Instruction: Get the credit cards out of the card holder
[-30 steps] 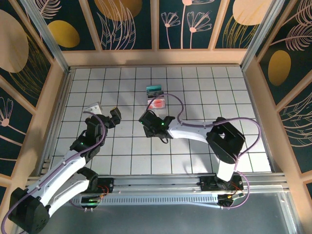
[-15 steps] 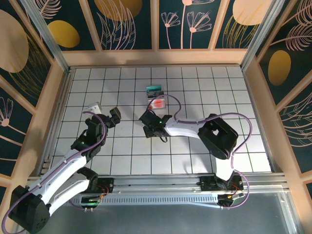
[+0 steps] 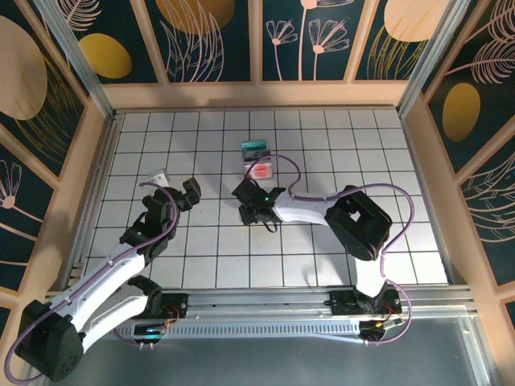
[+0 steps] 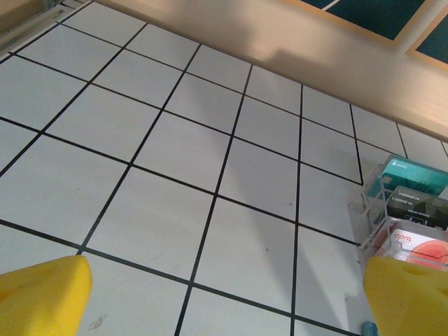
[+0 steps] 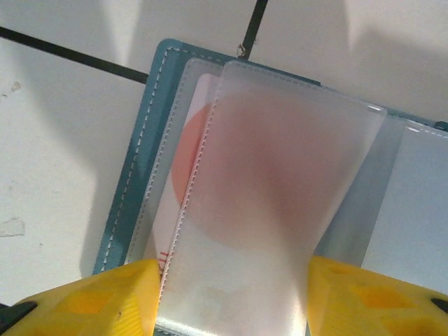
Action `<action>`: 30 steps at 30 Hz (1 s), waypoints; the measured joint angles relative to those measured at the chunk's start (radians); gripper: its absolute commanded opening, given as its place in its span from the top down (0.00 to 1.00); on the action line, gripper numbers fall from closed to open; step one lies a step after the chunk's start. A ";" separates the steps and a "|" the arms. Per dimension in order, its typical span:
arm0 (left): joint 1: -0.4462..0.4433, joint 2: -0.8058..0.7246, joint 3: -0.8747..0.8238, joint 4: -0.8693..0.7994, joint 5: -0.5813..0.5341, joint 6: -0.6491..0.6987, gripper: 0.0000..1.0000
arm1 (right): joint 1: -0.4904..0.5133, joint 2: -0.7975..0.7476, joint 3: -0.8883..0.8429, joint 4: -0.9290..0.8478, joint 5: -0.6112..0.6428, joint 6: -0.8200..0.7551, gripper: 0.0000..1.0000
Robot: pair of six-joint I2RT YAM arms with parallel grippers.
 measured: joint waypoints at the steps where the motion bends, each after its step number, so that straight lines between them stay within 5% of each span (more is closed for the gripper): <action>1: 0.000 0.001 0.000 0.000 0.000 0.000 0.01 | 0.000 -0.001 -0.002 0.005 0.000 0.000 0.53; 8: 0.000 0.002 0.001 0.000 0.019 0.012 0.01 | -0.001 -0.019 -0.021 0.015 -0.013 0.000 0.62; 15: 0.000 0.002 0.004 -0.001 0.038 0.031 0.01 | -0.001 -0.044 -0.030 0.001 0.013 -0.009 0.49; 21: 0.000 0.002 0.005 -0.001 0.038 0.035 0.01 | 0.007 -0.043 0.003 -0.043 0.076 -0.024 0.48; 30: 0.000 0.002 0.007 -0.001 0.038 0.042 0.01 | 0.024 -0.034 0.035 -0.076 0.154 -0.018 0.58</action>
